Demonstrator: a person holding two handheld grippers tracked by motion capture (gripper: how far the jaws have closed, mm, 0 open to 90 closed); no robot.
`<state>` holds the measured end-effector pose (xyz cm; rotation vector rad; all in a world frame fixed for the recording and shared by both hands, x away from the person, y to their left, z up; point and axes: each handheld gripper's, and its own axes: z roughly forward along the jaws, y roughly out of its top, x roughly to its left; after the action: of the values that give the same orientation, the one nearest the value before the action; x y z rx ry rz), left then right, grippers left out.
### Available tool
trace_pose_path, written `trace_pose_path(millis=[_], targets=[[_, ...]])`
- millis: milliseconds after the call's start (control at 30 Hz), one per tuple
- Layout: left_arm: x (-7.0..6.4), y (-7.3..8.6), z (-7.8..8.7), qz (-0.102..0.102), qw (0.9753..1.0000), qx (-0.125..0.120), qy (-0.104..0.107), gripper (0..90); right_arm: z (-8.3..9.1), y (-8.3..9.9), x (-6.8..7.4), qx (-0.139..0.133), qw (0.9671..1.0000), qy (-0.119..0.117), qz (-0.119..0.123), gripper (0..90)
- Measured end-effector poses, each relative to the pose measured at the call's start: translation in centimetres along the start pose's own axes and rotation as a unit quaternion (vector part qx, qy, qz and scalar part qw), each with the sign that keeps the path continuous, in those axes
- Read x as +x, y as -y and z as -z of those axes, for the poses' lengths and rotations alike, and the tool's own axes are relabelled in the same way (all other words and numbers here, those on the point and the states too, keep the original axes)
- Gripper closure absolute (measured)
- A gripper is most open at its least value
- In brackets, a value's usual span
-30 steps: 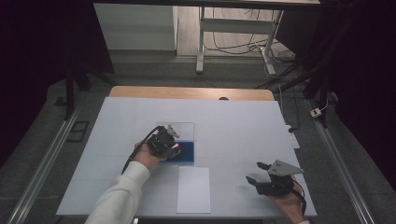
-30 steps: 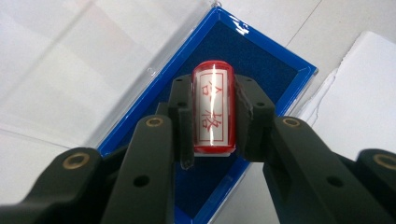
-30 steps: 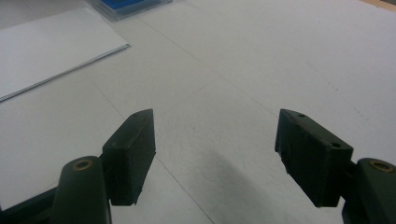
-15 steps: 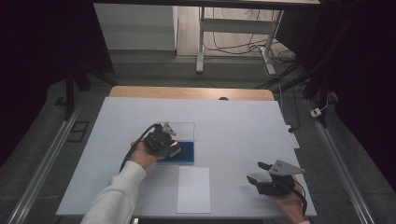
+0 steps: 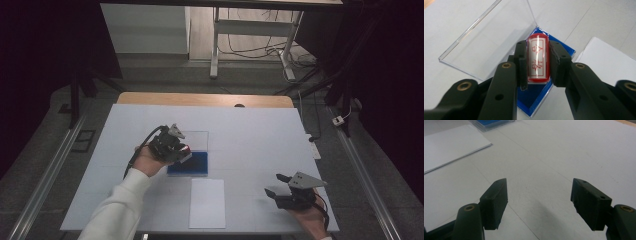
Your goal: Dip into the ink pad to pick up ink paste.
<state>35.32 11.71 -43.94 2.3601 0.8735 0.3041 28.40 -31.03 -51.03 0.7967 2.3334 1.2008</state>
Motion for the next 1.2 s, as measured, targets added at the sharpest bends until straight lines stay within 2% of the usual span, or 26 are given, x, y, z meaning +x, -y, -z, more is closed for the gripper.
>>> trace_pose_path(millis=[100, 233, 367, 700, 1000, 1200], targets=[[0.1, 0.0, -0.4, 0.01, 1.0, 0.002, 0.001, 70.2, 0.0, 0.0, 0.0, 0.001, 1.0, -0.001, 0.003, 29.7], [0.1, -0.2, -1.2, 0.01, 0.9999, 0.013, -0.001, 70.2, -0.1, -0.1, 0.1, 0.008, 1.0, 0.0, 0.006, 29.7], [0.2, -0.2, -2.0, 0.012, 0.9997, 0.023, 0.0, 70.2, -0.1, 0.0, 0.0, 0.003, 1.0, -0.003, 0.003, 29.8], [0.5, 0.7, -4.1, 0.022, 0.9984, 0.052, -0.001, 70.1, -0.1, 0.0, 0.0, 0.005, 1.0, -0.002, 0.004, 29.8], [0.6, 0.9, -4.2, 0.027, 0.9983, 0.051, 0.001, 70.2, -0.1, 0.0, 0.1, 0.008, 1.0, -0.004, 0.004, 29.9], [0.6, 0.7, -4.2, 0.027, 0.9979, 0.059, 0.002, 70.4, -0.1, 0.0, 0.0, 0.006, 1.0, -0.003, 0.004, 30.0]])
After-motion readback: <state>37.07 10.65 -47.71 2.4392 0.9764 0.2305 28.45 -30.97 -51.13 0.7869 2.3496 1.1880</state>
